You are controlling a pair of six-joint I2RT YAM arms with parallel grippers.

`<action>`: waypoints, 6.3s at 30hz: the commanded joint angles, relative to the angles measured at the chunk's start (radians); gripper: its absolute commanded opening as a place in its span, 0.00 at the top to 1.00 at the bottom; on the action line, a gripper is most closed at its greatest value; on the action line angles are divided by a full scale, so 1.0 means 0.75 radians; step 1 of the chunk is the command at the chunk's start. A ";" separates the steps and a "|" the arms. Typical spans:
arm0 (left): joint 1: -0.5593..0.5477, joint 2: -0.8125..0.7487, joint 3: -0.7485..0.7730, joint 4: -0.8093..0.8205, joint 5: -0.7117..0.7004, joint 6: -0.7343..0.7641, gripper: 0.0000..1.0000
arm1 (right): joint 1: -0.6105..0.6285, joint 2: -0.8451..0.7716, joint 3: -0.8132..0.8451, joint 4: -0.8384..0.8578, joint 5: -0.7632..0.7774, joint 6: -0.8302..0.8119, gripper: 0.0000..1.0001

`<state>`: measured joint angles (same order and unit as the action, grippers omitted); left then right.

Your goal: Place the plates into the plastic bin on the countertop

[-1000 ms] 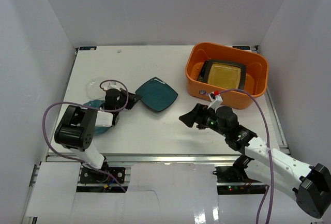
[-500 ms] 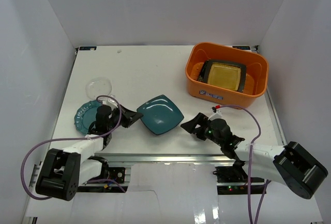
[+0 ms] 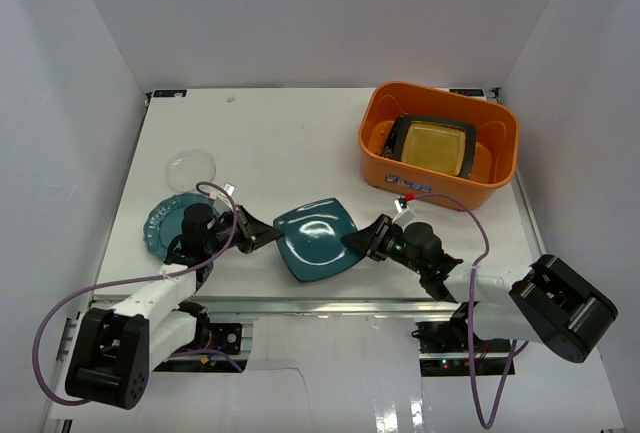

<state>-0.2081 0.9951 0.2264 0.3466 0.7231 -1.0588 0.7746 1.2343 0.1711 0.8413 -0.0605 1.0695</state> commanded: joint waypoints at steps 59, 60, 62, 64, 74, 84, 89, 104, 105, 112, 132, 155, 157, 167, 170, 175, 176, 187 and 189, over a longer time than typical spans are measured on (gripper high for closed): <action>-0.451 -0.310 0.614 -0.932 -0.444 0.941 0.02 | -1.184 -0.009 1.140 -1.120 0.232 -0.694 0.03; -0.453 -0.310 0.614 -0.935 -0.459 0.939 0.02 | -1.184 -0.030 1.154 -1.168 0.222 -0.706 0.07; -0.453 -0.316 0.618 -0.937 -0.518 0.929 0.02 | -1.178 -0.101 1.155 -1.175 0.124 -0.716 0.08; -0.453 -0.339 0.629 -0.941 -0.602 0.909 0.02 | -1.145 -0.164 1.132 -1.159 -0.017 -0.706 0.07; -0.451 -0.476 0.997 -0.931 -1.095 0.894 0.02 | -0.064 0.064 0.913 -0.817 0.131 -0.577 0.04; -0.451 -0.521 1.087 -0.920 -1.173 0.900 0.02 | 0.325 0.912 1.297 -0.349 -0.046 -0.336 0.21; -0.453 -0.511 1.058 -0.971 -1.152 0.882 0.02 | 0.389 1.320 1.644 -0.310 -0.128 -0.176 0.25; -0.451 -0.543 1.030 -0.975 -1.142 0.886 0.02 | 0.460 1.817 2.094 -0.318 -0.089 0.198 0.50; -0.453 -0.541 1.030 -0.975 -1.144 0.888 0.02 | 0.460 1.805 2.059 -0.290 -0.077 0.212 0.54; -0.453 -0.543 0.999 -0.963 -1.128 0.876 0.02 | 0.456 1.509 1.605 -0.048 0.005 0.231 0.86; -0.453 -0.511 0.966 -0.955 -1.079 0.810 0.02 | 0.426 0.884 0.637 0.304 0.072 0.155 0.92; -0.451 -0.551 0.909 -0.947 -1.154 0.868 0.02 | 0.368 1.126 0.815 0.437 -0.065 0.323 0.92; -0.453 -0.554 0.919 -0.943 -1.167 0.878 0.02 | 0.366 1.048 0.787 0.431 -0.061 0.286 0.92; -0.451 -0.525 1.023 -0.947 -1.201 0.876 0.02 | 0.154 0.169 0.690 0.031 0.054 -0.071 0.92; -0.453 -0.531 1.034 -0.947 -1.226 0.853 0.02 | -0.060 -0.100 0.704 -0.178 0.072 -0.174 0.92; -0.453 -0.442 0.985 -0.920 -1.275 0.806 0.02 | -0.523 -0.310 0.837 -0.518 -0.038 -0.281 0.92; -0.453 -0.423 0.964 -0.914 -1.279 0.796 0.02 | -0.698 -0.312 0.856 -0.545 -0.127 -0.277 0.92; -0.451 -0.186 0.936 -0.800 -1.248 0.667 0.02 | -1.403 -0.059 0.905 -0.551 -0.517 -0.188 0.92; -0.447 -0.133 0.925 -0.793 -1.281 0.659 0.02 | -1.417 -0.050 0.879 -0.551 -0.494 -0.195 0.92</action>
<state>-0.5453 0.8639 0.9340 -0.2829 -0.2031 -0.5404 -0.2848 1.2343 0.7818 0.2577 -0.2993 0.8803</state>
